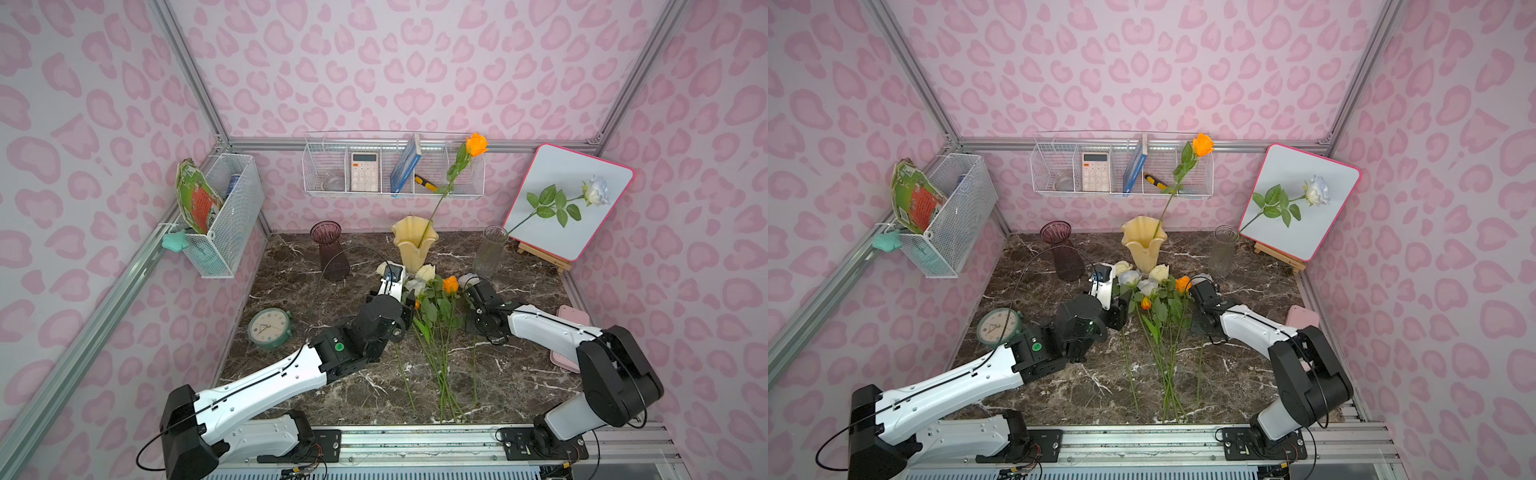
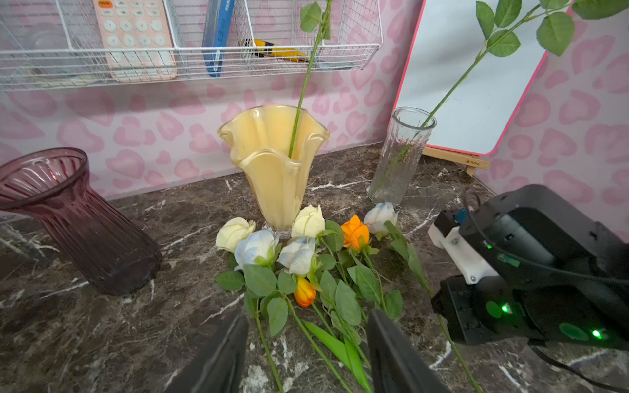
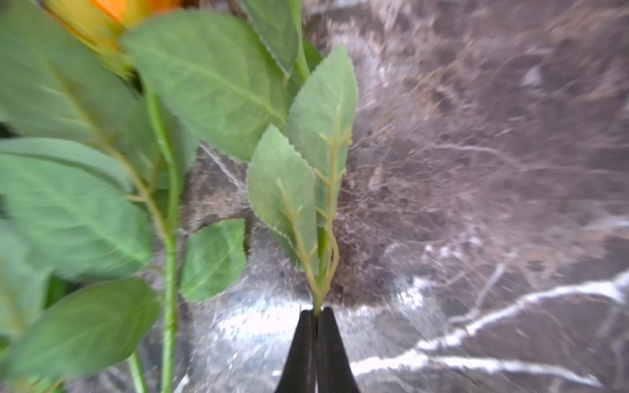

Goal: Arrange the flowers in different vases according to their colors
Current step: Pick up the flower at the center of the board, then insert the flower into the vase.

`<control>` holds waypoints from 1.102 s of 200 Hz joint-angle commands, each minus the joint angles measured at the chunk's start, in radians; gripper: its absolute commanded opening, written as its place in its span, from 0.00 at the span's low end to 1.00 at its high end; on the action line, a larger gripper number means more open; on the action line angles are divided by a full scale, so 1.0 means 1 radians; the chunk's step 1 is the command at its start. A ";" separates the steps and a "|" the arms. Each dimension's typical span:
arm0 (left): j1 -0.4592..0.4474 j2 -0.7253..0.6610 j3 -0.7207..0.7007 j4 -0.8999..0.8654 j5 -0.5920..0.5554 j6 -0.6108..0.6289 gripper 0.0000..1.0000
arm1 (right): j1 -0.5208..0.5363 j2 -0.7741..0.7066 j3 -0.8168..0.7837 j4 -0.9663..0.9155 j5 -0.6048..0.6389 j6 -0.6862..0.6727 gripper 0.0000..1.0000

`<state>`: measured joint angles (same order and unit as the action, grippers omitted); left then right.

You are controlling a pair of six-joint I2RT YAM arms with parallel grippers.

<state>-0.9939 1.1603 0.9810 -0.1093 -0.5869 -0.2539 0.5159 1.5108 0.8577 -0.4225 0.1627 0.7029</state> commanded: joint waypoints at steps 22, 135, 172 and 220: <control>-0.039 0.036 0.017 -0.076 0.043 -0.122 0.60 | 0.037 -0.152 0.055 -0.070 0.072 0.008 0.00; -0.053 0.329 0.277 -0.353 0.398 -0.297 0.55 | -0.082 -0.316 0.364 -0.191 0.236 -0.195 0.00; -0.054 0.466 0.387 -0.441 0.483 -0.297 0.55 | -0.192 -0.302 0.495 -0.198 0.244 -0.292 0.00; -0.057 0.647 0.552 -0.566 0.554 -0.292 0.54 | -0.276 -0.276 0.601 -0.173 0.214 -0.358 0.00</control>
<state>-1.0481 1.7584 1.4876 -0.5896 -0.0895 -0.5476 0.2596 1.2228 1.4357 -0.6132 0.3874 0.4030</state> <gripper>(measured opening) 0.542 0.057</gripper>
